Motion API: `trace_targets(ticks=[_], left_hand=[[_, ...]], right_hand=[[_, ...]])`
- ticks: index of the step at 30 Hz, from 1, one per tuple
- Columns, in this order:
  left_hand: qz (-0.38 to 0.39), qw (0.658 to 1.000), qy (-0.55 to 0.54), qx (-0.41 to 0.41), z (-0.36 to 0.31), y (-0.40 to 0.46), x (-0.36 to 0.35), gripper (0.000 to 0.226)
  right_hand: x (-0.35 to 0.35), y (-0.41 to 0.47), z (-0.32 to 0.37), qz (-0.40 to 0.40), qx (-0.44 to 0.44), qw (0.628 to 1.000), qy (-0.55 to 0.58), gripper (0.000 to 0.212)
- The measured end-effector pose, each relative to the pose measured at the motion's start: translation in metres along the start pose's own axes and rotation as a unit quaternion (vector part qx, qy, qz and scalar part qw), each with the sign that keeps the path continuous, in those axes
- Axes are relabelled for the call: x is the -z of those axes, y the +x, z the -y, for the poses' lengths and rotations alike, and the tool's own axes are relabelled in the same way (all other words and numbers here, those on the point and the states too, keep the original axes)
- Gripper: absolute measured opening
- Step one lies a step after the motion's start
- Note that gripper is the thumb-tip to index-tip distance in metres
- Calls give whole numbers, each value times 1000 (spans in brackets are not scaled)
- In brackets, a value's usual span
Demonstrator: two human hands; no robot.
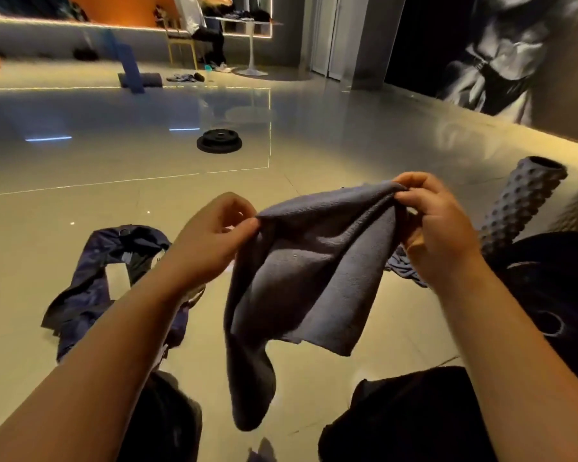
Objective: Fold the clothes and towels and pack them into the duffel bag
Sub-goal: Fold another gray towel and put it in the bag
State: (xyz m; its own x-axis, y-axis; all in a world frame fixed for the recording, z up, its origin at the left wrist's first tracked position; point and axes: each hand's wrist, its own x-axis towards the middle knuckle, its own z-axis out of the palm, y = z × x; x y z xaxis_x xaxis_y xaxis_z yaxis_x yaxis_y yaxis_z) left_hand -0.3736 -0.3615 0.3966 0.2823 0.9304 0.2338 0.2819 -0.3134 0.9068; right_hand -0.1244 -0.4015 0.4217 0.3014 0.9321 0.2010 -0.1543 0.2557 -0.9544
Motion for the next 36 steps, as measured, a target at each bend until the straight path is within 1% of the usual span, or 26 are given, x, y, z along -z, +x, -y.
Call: trace_targets(ticks=[2, 5, 6, 8, 10, 13, 14, 15, 16, 17, 18, 19, 20, 22, 23, 25, 28, 31, 33, 36], left_hand=[[-39, 999, 18, -1, -1, -2, 5, 13], [-52, 998, 40, -18, -3, -9, 8, 16], [-51, 997, 59, -23, -3, -12, 9, 15], [-43, 993, 110, -28, -4, -17, 9, 9], [-37, 987, 151, -29, -4, -22, 10, 1], [-21, 984, 174, -29, -4, -27, 10, 4], [-13, 984, 177, -30, -4, -29, 10, 3], [-7, 984, 177, -30, -4, -32, 10, 3], [-3, 984, 174, -32, -4, -36, 9, 3], [3, 985, 172, -34, -5, -40, 7, 3], [11, 984, 174, -37, -6, -43, 5, 3], [22, 983, 178, -38, -7, -46, 2, 3], [30, 983, 179, -35, -6, -50, 0, 3], [37, 985, 164, -32, -2, -58, -3, 4], [39, 987, 151, -33, 0, -62, -1, 6], [38, 991, 123, -33, 1, -69, 0, 8], [13, 995, 92, -38, 1, -72, 6, 7], [-9, 997, 78, -28, 5, -69, 9, 6], [-8, 996, 82, -29, 6, -67, 10, 4], [-7, 997, 67, -32, 6, -67, 9, 5]], right_hand=[[-1, -7, -13, -22, -29, 997, -69, 31], [0, -12, -29, -25, -62, 988, -140, 29], [1, -12, -33, -27, -70, 980, -185, 28], [3, -11, -43, -23, -65, 950, -305, 27], [4, -13, -50, 0, -52, 916, -399, 27], [-1, -21, -54, 16, -12, 864, -503, 23], [-4, -25, -53, 28, 4, 860, -510, 23], [-8, -29, -52, 54, 15, 868, -493, 25], [-13, -35, -49, 90, 18, 888, -451, 28], [-19, -43, -46, 134, 6, 909, -394, 29], [-24, -51, -43, 181, -20, 922, -343, 27], [-30, -58, -42, 227, -46, 919, -318, 23], [-34, -66, -42, 270, -67, 905, -322, 20], [-42, -76, -47, 329, -95, 876, -339, 23], [-46, -78, -51, 345, -102, 869, -340, 26], [-53, -82, -56, 347, -97, 872, -330, 25], [-64, -81, -60, 308, -75, 896, -310, 14], [-70, -78, -64, 287, -68, 910, -290, 10], [-72, -76, -64, 280, -64, 920, -267, 12], [-74, -75, -64, 274, -60, 931, -236, 25]])
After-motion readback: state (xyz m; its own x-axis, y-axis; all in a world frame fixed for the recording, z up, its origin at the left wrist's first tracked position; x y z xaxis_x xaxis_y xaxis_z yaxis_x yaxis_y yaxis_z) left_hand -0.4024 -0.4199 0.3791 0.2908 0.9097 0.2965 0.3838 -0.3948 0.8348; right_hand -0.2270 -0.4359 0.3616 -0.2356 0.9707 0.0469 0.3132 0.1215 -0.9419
